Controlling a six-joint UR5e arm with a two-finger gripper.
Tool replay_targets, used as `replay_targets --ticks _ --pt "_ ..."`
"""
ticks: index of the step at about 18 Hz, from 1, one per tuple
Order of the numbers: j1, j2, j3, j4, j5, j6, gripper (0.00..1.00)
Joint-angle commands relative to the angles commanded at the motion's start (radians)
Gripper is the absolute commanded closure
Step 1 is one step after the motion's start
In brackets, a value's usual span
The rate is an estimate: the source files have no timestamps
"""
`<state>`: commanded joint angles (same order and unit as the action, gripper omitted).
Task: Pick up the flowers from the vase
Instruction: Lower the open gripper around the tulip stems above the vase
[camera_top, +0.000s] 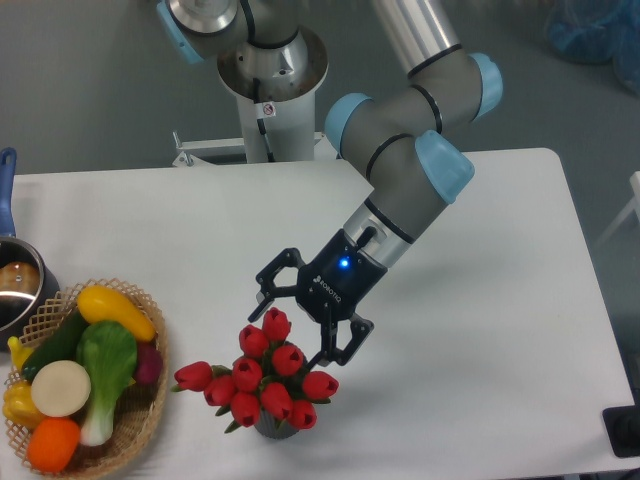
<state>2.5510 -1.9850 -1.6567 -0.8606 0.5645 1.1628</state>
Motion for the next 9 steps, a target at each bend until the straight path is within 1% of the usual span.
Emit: replay_targets --ticks 4,9 --pt "0.000 -0.017 0.006 0.000 -0.029 -0.008 0.00" --pt "-0.003 -0.037 0.034 0.000 -0.054 -0.034 0.00"
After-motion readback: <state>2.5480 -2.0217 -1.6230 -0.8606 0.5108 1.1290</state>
